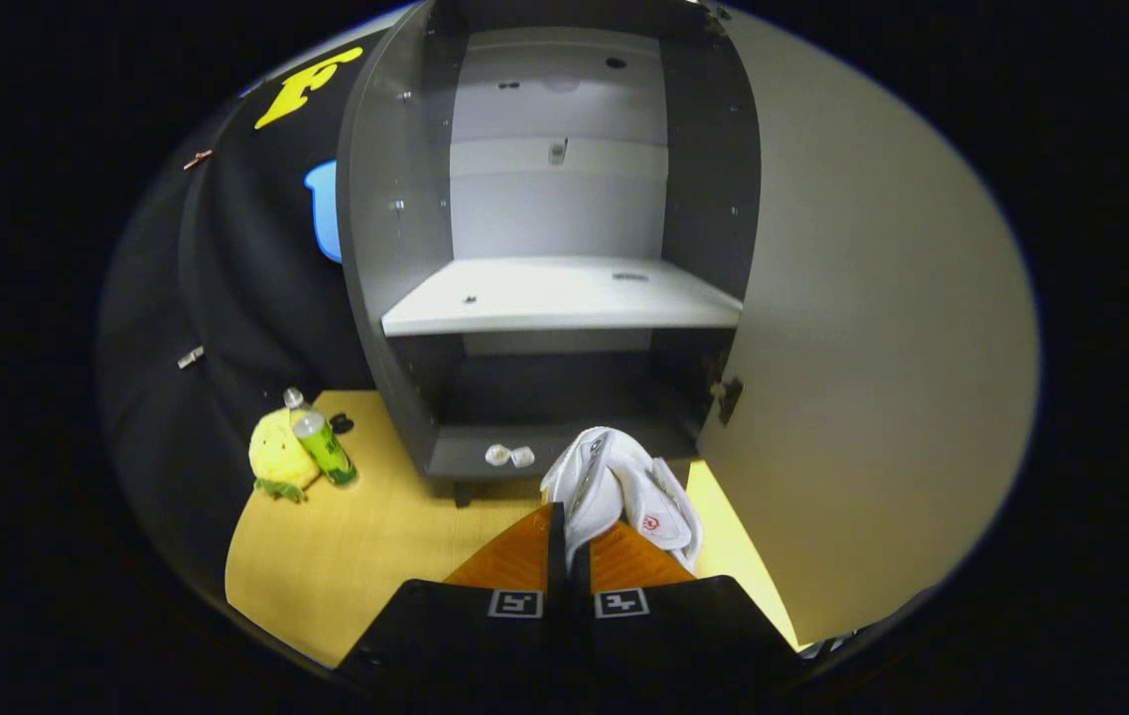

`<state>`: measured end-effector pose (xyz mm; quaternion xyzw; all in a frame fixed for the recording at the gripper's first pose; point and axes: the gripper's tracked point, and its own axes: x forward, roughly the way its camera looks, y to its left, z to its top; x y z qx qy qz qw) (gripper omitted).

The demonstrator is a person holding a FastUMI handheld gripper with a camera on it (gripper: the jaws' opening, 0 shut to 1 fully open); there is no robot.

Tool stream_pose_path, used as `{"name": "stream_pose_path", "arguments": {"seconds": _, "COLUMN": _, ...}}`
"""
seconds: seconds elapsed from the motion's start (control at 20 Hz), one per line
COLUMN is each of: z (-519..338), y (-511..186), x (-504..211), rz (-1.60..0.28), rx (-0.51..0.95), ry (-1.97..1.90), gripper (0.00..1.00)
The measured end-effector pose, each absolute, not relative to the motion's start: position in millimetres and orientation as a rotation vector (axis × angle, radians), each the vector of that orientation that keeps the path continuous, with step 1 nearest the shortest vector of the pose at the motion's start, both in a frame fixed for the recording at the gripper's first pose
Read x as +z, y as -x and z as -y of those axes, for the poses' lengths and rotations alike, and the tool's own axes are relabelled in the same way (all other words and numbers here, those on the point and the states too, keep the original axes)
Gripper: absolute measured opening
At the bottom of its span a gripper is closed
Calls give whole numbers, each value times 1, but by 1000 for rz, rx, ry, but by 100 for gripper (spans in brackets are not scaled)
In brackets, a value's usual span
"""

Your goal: Open the shoe cabinet door, grab the shoes and put them into the shoe cabinet, then close the shoe cabinet door.

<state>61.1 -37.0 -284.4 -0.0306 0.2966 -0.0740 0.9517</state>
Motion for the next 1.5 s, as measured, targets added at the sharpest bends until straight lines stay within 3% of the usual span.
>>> {"name": "stream_pose_path", "arguments": {"seconds": 0.55, "z": 46, "y": -203, "x": -178, "rz": -339, "rx": -89, "ry": 88, "gripper": 4}}
{"name": "stream_pose_path", "arguments": {"seconds": 1.05, "z": 68, "y": -323, "x": -208, "rz": -336, "rx": -93, "ry": 124, "gripper": 4}}
{"name": "stream_pose_path", "arguments": {"seconds": 1.5, "z": 75, "y": -370, "x": -240, "rz": -352, "rx": -98, "ry": 69, "gripper": 3}}
